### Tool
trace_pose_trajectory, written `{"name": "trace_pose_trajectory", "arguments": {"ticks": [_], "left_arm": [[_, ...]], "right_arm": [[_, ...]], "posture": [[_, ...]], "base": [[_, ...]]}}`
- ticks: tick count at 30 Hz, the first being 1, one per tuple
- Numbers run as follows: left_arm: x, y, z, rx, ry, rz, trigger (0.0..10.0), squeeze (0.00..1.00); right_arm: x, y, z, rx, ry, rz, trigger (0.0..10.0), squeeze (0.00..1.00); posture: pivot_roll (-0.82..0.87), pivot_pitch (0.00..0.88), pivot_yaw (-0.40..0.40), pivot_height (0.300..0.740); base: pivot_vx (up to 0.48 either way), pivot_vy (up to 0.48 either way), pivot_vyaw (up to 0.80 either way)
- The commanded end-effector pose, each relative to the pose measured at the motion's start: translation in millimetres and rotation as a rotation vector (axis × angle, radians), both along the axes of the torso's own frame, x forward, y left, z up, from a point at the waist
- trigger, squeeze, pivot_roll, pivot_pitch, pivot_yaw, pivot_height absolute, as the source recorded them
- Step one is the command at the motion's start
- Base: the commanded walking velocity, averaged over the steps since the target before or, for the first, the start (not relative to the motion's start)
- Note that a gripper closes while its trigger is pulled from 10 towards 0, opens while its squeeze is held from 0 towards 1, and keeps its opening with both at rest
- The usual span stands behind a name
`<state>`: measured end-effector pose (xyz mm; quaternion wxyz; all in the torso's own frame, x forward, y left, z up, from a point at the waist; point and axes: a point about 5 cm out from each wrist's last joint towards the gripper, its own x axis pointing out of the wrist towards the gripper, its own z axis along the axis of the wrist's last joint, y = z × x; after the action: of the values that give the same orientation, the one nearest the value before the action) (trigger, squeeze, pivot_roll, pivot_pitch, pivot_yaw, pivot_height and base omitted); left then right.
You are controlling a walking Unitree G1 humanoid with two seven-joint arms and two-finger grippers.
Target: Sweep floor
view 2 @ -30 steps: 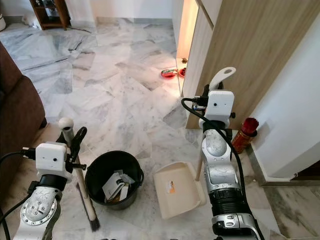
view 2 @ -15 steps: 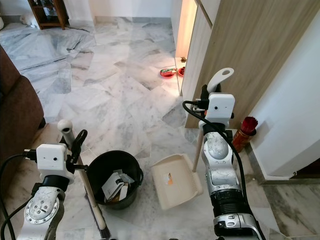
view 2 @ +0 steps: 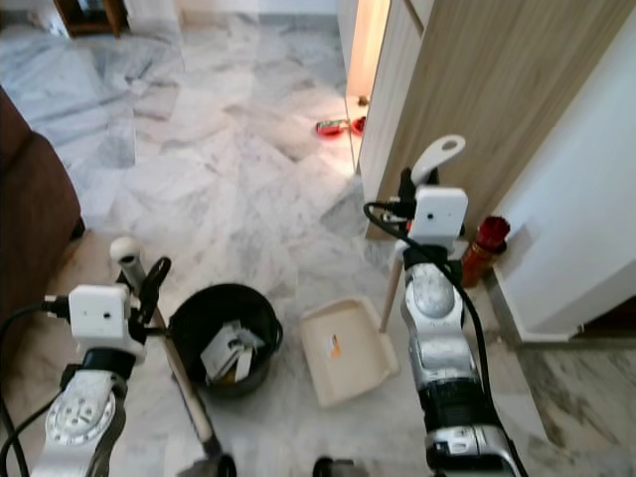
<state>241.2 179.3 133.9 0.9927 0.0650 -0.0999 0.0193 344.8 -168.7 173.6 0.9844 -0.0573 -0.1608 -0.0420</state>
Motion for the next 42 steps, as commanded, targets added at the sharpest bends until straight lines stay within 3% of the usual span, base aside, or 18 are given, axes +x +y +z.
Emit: {"name": "trace_pose_trajectory", "arguments": {"ticks": [1,24,32,42], "left_arm": [[-1.9,-0.1,8.1,0.008,-0.040,-0.008,10.0,0.00],[-0.1,-3.4,8.8,0.009,-0.042,-0.035,10.0,0.00],[3.0,-1.9,8.3,0.012,-0.038,-0.024,10.0,0.00],[6.1,0.3,9.8,0.013,-0.043,-0.024,10.0,0.00]], "right_arm": [[-1.2,-1.6,5.1,0.008,-0.034,0.000,10.0,0.00],[-2.1,1.5,2.5,0.017,-0.028,0.009,10.0,0.00],[-1.7,4.5,1.7,0.035,-0.018,0.018,10.0,0.00],[-0.9,8.9,0.1,0.044,-0.001,0.034,10.0,0.00]], "posture": [[0.00,0.151,-0.027,0.740],[-0.01,0.139,-0.022,0.740],[-0.02,0.149,-0.022,0.740],[-0.02,0.155,-0.022,0.740]], "base": [[-0.319,0.000,0.00],[-0.311,0.000,0.00],[0.000,0.000,0.00],[0.000,0.000,-0.73]]}}
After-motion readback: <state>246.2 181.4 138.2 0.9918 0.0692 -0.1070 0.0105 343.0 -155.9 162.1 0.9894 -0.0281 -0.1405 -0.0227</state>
